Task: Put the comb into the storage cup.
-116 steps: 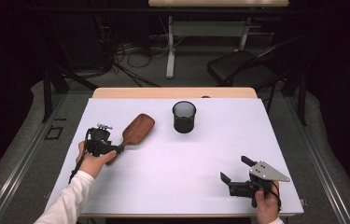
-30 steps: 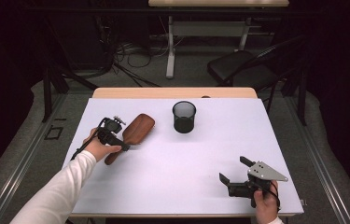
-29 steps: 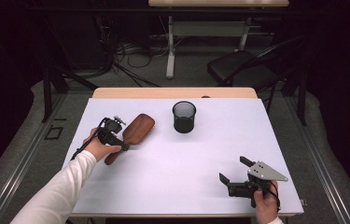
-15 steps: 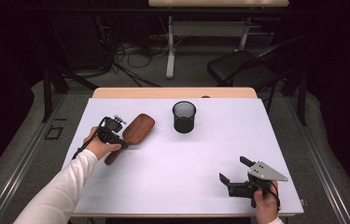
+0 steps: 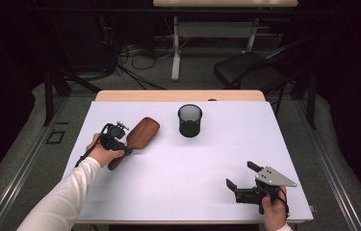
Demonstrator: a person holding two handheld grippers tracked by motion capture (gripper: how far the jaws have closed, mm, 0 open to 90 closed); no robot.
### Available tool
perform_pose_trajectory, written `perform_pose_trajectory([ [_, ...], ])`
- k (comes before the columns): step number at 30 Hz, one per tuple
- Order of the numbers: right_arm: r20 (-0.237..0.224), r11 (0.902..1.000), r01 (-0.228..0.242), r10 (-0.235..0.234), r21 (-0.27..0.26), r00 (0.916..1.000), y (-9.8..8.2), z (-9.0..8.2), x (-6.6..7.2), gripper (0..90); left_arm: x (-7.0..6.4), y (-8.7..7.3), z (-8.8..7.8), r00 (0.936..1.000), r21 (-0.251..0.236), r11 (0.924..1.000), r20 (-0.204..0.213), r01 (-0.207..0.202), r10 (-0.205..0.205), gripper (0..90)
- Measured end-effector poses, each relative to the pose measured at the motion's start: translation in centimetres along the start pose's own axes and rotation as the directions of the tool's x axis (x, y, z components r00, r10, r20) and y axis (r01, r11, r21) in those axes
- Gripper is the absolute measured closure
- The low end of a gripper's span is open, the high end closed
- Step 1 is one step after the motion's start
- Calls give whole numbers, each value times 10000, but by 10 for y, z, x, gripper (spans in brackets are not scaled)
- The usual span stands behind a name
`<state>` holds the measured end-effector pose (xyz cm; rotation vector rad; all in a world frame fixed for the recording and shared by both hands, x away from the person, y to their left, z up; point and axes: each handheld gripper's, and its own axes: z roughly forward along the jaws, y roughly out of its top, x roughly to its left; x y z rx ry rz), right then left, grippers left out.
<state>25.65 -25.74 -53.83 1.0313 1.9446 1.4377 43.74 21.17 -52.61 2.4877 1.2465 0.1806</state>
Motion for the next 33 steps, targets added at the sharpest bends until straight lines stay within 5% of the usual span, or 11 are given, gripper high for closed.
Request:
perform_pose_trajectory([
  [33,-16,10000,-10,10,-11,10000,0,0,0,4,-5,6,8,10000,203,9998,-82,47,-45,703],
])
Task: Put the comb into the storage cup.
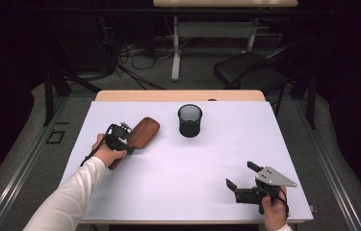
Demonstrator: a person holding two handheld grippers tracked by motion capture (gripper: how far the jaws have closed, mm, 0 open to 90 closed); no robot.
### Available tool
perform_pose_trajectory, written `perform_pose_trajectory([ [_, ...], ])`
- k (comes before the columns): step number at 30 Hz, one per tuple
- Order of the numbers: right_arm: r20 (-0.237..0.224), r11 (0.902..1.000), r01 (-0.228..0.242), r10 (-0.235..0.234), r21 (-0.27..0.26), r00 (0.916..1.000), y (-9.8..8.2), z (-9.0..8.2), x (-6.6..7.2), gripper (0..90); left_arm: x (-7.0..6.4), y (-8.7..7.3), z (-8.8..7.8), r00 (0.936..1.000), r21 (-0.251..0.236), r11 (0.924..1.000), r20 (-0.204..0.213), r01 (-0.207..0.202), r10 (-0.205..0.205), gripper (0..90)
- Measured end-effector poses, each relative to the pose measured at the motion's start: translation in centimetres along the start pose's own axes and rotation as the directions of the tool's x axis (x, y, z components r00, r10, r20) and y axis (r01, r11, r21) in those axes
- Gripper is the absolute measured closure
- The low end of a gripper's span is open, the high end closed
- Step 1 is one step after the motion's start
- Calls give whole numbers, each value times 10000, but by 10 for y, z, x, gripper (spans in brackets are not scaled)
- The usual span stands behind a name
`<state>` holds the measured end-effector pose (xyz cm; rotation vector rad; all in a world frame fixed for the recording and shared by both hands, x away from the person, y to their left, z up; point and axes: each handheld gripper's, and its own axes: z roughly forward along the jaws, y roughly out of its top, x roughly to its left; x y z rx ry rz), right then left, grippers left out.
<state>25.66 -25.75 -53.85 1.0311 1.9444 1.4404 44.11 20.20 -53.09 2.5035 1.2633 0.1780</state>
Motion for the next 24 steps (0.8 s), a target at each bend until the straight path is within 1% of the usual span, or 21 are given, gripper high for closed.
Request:
perform_pose_trajectory([
  [5,-5,10000,-1,1,6,10000,0,0,0,4,0,0,0,9999,3,10000,90,47,-47,711],
  [12,11,10000,-11,11,38,10000,0,0,0,4,0,0,-2,9999,-50,10000,114,41,-40,715],
  [14,0,10000,-7,7,35,10000,0,0,0,4,0,0,-2,9998,-100,9999,172,119,-117,716],
  [17,5,10000,-15,15,41,10000,0,0,0,4,0,0,-3,9998,-59,10000,174,67,-66,718],
  [19,9,10000,-16,16,37,10000,0,0,0,4,1,0,-3,9998,-114,9999,186,80,-78,719],
  [21,20,10000,-11,10,34,10000,0,0,0,4,1,0,-3,9996,-145,9998,260,144,-140,720],
  [23,25,10000,-29,29,50,10000,0,0,-1,4,1,0,-4,9996,-165,9998,253,118,-113,720],
  [24,24,10000,-31,30,52,10000,0,0,-1,4,1,0,-4,9994,-178,9997,305,186,-181,720],
])
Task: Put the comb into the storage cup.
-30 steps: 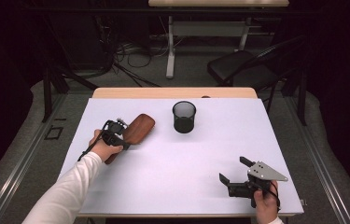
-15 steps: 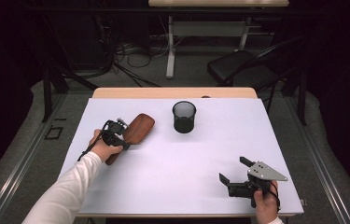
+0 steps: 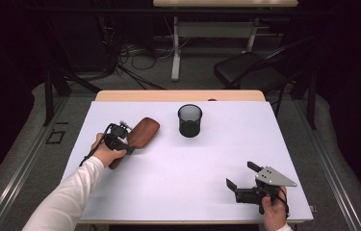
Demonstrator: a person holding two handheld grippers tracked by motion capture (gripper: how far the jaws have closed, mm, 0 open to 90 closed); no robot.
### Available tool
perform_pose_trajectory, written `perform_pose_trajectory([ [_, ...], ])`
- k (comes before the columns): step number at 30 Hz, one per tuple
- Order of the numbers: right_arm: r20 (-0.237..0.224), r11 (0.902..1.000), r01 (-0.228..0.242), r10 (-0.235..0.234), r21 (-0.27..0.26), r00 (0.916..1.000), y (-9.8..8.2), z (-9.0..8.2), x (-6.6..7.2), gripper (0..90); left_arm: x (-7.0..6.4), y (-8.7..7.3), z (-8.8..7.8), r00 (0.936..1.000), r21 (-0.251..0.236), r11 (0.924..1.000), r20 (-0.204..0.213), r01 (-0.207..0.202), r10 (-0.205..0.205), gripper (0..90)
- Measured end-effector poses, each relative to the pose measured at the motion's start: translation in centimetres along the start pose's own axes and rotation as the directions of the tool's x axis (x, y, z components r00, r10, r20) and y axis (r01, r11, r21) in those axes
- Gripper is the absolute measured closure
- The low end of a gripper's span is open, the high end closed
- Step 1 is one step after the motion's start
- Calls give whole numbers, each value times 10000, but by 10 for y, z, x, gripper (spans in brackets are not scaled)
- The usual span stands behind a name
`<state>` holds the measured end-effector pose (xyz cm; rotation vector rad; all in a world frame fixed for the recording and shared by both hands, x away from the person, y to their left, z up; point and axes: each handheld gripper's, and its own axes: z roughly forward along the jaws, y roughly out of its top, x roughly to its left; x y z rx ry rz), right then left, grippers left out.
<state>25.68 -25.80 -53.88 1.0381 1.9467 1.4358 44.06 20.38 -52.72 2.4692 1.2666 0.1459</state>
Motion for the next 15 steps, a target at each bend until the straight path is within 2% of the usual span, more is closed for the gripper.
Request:
perform_pose_trajectory([
  [7,-2,10000,1,-1,-23,10000,0,0,0,4,0,0,-4,10000,-328,9994,-35,-64,63,723],
  [15,-5,10000,6,-6,3,10000,0,0,0,4,3,-2,-8,9995,-590,9979,231,250,-237,724],
])
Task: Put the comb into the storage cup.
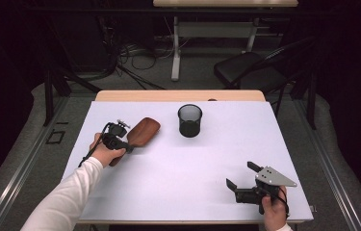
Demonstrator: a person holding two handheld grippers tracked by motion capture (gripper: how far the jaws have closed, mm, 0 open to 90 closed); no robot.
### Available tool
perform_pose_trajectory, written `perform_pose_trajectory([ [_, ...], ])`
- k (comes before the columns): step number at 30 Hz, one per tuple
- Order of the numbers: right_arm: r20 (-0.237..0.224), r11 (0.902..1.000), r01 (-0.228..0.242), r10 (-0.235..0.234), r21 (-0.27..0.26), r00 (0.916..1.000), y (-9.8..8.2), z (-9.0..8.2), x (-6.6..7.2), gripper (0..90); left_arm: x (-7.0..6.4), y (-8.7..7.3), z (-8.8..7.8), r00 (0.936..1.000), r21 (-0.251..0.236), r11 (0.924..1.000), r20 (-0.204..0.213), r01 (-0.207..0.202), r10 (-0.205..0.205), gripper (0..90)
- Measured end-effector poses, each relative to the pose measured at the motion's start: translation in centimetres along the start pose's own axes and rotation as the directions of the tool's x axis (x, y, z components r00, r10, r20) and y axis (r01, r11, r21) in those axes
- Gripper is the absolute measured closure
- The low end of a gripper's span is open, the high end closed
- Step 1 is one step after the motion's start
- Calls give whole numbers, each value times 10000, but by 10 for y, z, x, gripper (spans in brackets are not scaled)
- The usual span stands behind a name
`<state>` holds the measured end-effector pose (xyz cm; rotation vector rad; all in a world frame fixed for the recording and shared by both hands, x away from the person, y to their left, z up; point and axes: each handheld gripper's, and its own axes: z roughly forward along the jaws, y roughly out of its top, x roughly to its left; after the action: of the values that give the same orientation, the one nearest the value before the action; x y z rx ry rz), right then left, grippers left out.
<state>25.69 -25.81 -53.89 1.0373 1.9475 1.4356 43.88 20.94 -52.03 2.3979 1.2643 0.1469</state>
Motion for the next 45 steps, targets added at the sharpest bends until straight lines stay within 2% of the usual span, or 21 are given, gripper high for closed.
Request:
perform_pose_trajectory([
  [6,-9,10000,55,-55,58,10000,0,0,0,4,3,0,-8,9997,-280,9993,96,233,-230,725],
  [8,-8,10000,68,-68,56,10000,0,1,1,4,3,0,-10,9999,-336,9993,-16,151,-152,725],
  [15,-15,9998,167,-167,115,9999,0,1,1,4,2,0,-15,9999,-512,9986,40,140,-138,724],
  [21,-3,9997,167,-167,155,9999,0,1,1,4,1,1,-24,9997,-808,9966,160,180,-167,724],
  [24,4,9997,155,-155,188,9999,0,2,1,4,-1,1,-31,9999,-910,9958,97,35,-26,724],
  [35,-19,9995,193,-193,236,9998,0,3,2,4,-4,4,-48,10000,-1411,9900,23,-62,66,723],
  [45,-38,9995,178,-177,263,9998,0,3,3,4,-8,6,-56,10000,-1666,9860,-29,-95,92,724],
])
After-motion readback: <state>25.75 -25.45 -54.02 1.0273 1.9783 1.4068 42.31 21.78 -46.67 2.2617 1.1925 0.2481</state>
